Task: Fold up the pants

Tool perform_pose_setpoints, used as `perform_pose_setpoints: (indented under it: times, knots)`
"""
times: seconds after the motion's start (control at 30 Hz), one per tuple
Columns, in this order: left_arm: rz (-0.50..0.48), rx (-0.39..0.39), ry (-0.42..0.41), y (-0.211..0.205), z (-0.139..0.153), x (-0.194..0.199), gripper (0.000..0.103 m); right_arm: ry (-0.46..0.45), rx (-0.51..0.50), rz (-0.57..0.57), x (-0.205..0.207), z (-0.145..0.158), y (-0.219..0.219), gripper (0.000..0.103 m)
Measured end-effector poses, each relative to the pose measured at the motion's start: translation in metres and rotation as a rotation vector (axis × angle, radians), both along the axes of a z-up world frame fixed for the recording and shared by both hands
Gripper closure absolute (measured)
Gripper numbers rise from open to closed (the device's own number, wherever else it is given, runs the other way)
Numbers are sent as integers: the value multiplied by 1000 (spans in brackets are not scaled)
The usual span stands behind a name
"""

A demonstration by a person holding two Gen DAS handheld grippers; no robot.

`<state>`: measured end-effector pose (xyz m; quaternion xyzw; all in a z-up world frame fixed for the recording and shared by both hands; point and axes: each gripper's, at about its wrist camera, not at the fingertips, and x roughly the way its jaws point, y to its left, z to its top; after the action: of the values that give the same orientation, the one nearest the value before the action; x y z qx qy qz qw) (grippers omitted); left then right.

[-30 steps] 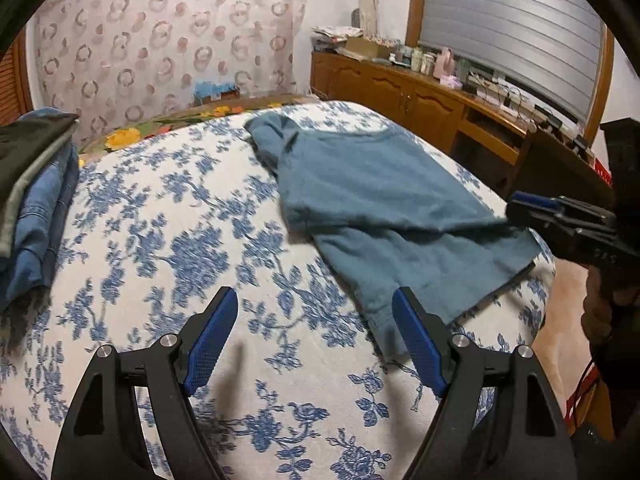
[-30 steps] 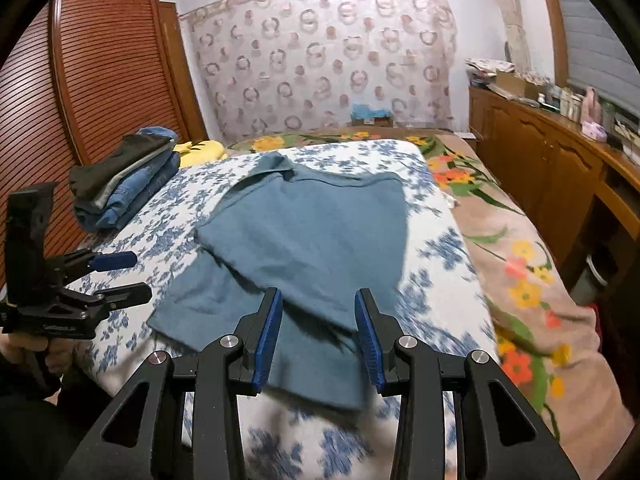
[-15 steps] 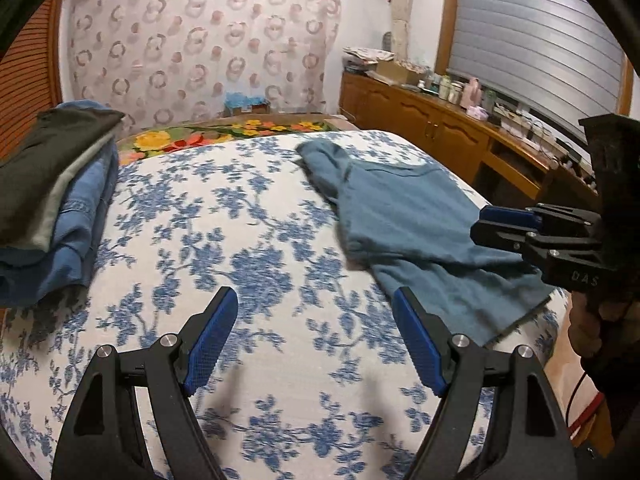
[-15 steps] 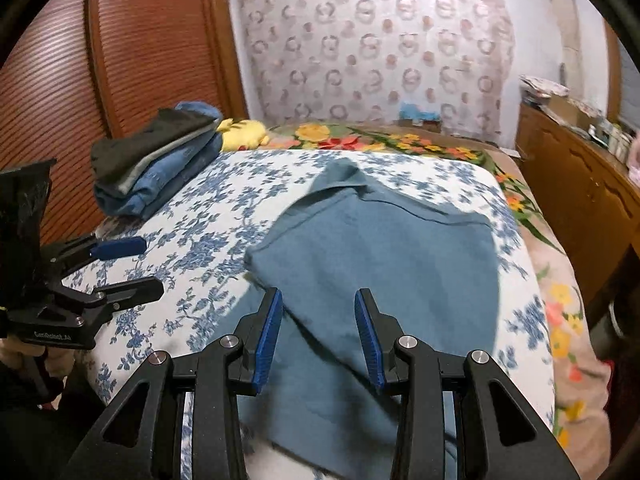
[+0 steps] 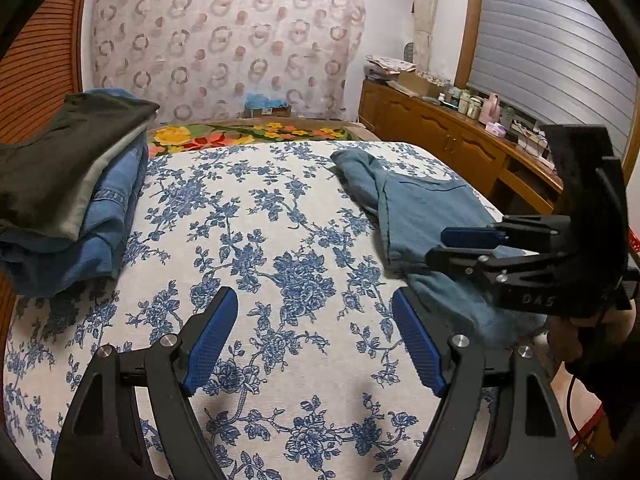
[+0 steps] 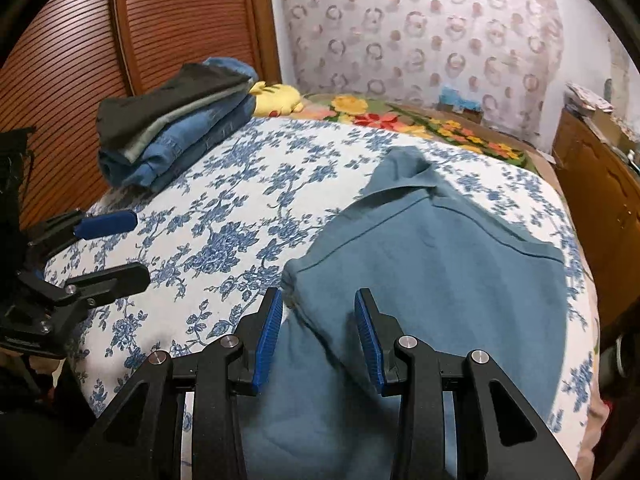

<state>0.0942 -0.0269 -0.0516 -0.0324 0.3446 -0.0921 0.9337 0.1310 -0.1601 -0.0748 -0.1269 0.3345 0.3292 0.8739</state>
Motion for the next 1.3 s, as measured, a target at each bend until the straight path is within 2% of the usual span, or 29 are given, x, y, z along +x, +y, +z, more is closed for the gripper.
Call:
perform_pose_setpoints:
  times: [0.37, 0.43, 0.5, 0.6, 0.8, 0.87, 0.97, 1.3]
  knots:
    - [-16, 13, 23, -6, -9, 4, 22, 20, -78, 28, 22, -10, 31, 64]
    - [-20, 17, 23, -7, -9, 3, 22, 16, -95, 30, 22, -10, 34, 73]
    - [-24, 20, 23, -9, -9, 2, 22, 19, -124, 37, 23, -13, 39, 87]
    - [-24, 33, 25, -12, -10, 1, 22, 13, -121, 50, 25, -10, 39, 93]
    - [-42, 37, 28, -17, -13, -1, 22, -29, 29, 48, 22, 13, 11, 96]
    - [-43, 41, 32, -19, -15, -1, 22, -48, 49, 41, 21, 18, 5, 96]
    - [-48, 38, 37, -21, -16, -2, 22, -68, 48, 15, 22, 21, -3, 96]
    - [-74, 47, 50, -32, -23, -5, 22, -52, -20, -81, 39, 12, -19, 96]
